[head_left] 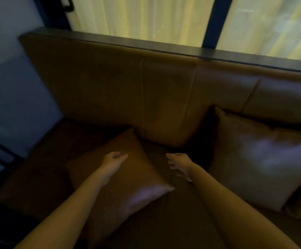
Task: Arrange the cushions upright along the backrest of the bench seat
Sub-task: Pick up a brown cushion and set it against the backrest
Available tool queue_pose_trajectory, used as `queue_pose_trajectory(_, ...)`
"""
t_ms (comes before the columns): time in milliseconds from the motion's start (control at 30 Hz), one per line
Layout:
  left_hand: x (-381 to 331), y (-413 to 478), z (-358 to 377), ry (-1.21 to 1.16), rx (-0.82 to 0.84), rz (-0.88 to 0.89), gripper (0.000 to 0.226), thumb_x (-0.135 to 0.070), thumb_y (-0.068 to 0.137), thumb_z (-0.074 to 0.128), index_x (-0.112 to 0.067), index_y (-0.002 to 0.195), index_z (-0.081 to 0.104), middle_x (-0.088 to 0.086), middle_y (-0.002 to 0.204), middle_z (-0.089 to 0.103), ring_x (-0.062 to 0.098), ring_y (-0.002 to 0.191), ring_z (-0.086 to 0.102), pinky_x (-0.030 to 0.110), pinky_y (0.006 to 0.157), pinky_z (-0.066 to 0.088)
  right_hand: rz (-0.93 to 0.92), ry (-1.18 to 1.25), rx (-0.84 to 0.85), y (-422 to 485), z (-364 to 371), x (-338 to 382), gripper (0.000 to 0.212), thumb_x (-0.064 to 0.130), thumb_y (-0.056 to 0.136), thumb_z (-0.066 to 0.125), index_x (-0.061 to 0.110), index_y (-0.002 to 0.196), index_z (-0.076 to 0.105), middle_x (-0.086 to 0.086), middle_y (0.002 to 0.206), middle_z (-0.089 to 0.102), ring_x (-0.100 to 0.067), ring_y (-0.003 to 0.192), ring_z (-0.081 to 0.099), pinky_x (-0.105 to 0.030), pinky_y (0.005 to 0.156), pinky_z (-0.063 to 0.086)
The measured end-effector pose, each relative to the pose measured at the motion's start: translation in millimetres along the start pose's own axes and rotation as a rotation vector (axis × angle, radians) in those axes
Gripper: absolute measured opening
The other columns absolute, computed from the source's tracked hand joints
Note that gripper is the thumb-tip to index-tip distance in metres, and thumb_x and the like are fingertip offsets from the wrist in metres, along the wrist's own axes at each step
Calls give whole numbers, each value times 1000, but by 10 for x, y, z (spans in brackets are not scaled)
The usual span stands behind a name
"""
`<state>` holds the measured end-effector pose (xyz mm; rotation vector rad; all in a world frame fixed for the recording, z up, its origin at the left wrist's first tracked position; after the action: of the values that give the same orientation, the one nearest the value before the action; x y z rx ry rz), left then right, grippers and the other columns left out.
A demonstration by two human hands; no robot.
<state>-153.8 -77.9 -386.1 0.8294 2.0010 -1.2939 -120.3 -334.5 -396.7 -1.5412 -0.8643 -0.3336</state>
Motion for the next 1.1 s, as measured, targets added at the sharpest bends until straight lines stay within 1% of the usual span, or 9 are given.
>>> queue_pose_trajectory(100, 418, 174, -583, 40, -5, -102, 59, -32, 92, 59, -9, 143, 39, 15, 137, 47, 26, 112, 49, 34, 89, 38, 10, 4, 23, 166, 573, 39, 49, 33, 95, 57, 7, 136, 49, -7, 105, 62, -21, 86, 60, -31, 72, 47)
queue_pose_trajectory(233, 1021, 434, -929, 111, 62, -269, 85, -42, 88, 62, -20, 154, 13, 11, 160, 17, 36, 144, 25, 49, 110, 28, 16, -60, 47, 470, 1097, -42, 55, 25, 97, 55, 3, 144, 38, -19, 142, 49, -30, 110, 56, -32, 80, 50)
queue_pose_trajectory(333, 1396, 594, -942, 62, 51, -369, 105, -50, 79, 69, -25, 155, 0, 7, 163, 7, 36, 147, 15, 55, 112, 21, 42, -111, 40, 734, 1322, -161, 73, 38, 90, 62, 10, 149, 29, -16, 147, 42, -33, 123, 53, -37, 90, 47)
queue_pose_trajectory(433, 1656, 740, -963, -15, -20, -460, 117, -56, 71, 72, -30, 153, -8, 9, 162, 8, 39, 145, 17, 63, 109, 24, 33, -273, 3, 1035, 1470, -249, 114, 66, 59, 71, 27, 153, 20, -10, 157, 27, -38, 137, 39, -47, 105, 43)
queue_pose_trajectory(567, 1827, 947, -1020, -161, -66, -520, 132, -57, 63, 78, -35, 150, -18, 9, 162, 8, 44, 144, 16, 73, 104, 22, -2, -394, -43, 1401, 1503, -261, 119, 59, 63, 77, 31, 155, 8, -9, 162, 13, -40, 147, 18, -59, 114, 28)
queue_pose_trajectory(667, 1949, 1066, -1078, -256, -77, -561, 136, -51, 59, 83, -30, 152, -13, 11, 161, 14, 45, 144, 17, 75, 104, 19, 18, -409, -71, 1581, 1433, -221, 131, 61, 54, 81, 30, 155, 4, -9, 163, 13, -39, 148, 16, -59, 115, 25)
queue_pose_trajectory(800, 2121, 1216, -1026, -344, 17, -531, 156, -55, 22, 91, -29, 153, 11, 11, 157, 27, 44, 141, 26, 77, 101, 19, 48, -392, -17, 1779, 1378, -226, 148, 61, 37, 87, 35, 154, 1, -4, 164, 9, -35, 150, 12, -59, 116, 23)
queue_pose_trajectory(967, 1950, 1254, -1030, -381, -43, -434, 119, -36, 54, 88, -20, 152, 22, 14, 151, 38, 42, 135, 38, 66, 101, 34, 82, -336, -25, 1799, 1286, -302, 161, 69, 18, 87, 37, 153, 6, -5, 162, 14, -36, 148, 18, -61, 112, 29)
queue_pose_trajectory(1100, 1476, 1231, -1031, -346, -42, -274, 133, -37, 36, 92, -19, 150, 27, 11, 146, 45, 37, 129, 48, 56, 98, 44, 91, -152, -39, 1546, 1072, -412, 154, 61, 18, 92, 34, 152, 20, -4, 156, 29, -33, 140, 36, -56, 108, 39)
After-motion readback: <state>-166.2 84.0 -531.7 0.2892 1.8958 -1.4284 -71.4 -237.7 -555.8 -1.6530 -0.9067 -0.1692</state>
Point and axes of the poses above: each hand's wrist, its own y-axis towards the middle knuckle, its own z-axis out of the palm, x = y × z, the point moved 9 cm from there along y, towards the middle knuckle
